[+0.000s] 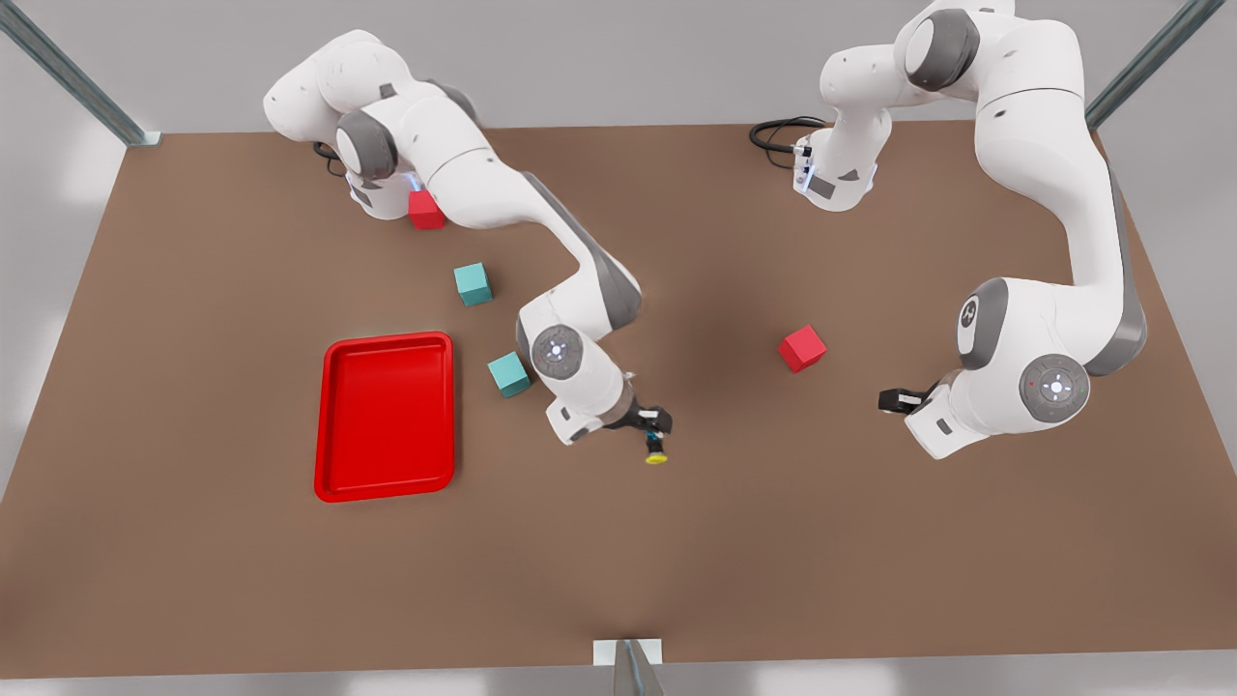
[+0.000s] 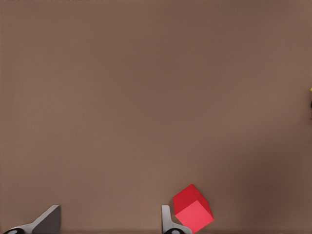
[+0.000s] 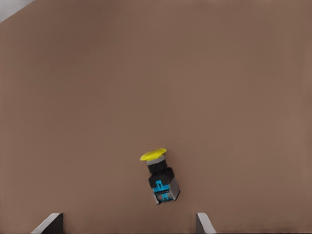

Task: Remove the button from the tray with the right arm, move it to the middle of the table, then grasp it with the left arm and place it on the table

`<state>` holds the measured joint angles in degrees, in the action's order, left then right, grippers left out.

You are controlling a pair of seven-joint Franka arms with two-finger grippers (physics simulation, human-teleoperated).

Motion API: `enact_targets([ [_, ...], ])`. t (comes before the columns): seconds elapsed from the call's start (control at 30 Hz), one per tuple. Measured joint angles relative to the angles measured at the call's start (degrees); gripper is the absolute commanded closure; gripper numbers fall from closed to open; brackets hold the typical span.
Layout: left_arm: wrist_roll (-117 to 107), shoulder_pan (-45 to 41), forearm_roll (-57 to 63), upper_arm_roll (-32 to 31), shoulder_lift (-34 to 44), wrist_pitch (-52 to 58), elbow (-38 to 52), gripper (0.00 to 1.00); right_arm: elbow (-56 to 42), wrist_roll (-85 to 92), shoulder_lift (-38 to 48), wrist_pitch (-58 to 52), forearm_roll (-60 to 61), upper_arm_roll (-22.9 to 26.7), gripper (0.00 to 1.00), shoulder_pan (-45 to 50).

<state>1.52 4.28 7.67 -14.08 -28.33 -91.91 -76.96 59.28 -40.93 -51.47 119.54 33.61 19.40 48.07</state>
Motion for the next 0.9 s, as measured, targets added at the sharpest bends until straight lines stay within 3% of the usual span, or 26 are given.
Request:
enact_targets([
  [0.03,0.0,-0.22,-0.05,-0.09,-0.05,-0.01,0.16,0.0,6.9,-0.33,5.09,-0.14,-0.39,-0.94,0.0,-1.39],
  [0.13,-0.28,-4.56,-0.37,-0.39,0.09,-0.06,2.2,0.0,29.59,0.49,23.04,-1.09,-7.06,-11.36,0.0,-17.57],
  [0.2,-2.08,-12.33,-1.09,-0.59,-0.82,-0.36,4.5,0.0,41.12,3.37,32.95,-2.84,-13.43,-13.32,0.0,-28.39],
  [0.27,-5.03,-18.23,-2.3,-0.83,-2.98,-1.69,5.4,0.0,46.01,7.66,39.34,-5.73,-19.95,-13.48,0.0,-36.44],
  [0.43,-11.94,-27.66,-3.73,-0.9,-7.02,-3.54,6.32,0.0,38.58,17.62,43.78,-15.03,-31.78,-13.91,0.0,-42.94],
  [0.47,-13.69,-28.6,-3.87,-0.92,-7.98,-4.09,7.09,0.0,37.86,19.38,44.65,-16.47,-32.9,-15.67,0.0,-44.81],
  [0.53,-17.56,-32.54,-3.27,0.48,-11.1,-6.35,7.88,0.0,34.59,22.73,45.39,-19.67,-34.42,-25.24,0.0,-55.11],
  [0.6,-21.44,-34.2,-2.16,3.11,-14.13,-8.13,8.82,0.0,32.93,25.69,45.43,-22.38,-35.34,-28.32,0.0,-58.63],
  [0.9,-36.83,-36.35,-0.85,6.04,-25.26,-16.27,18.66,0.0,32.41,35.23,41.35,-29.93,-37.16,-29.7,0.0,-58.93],
])
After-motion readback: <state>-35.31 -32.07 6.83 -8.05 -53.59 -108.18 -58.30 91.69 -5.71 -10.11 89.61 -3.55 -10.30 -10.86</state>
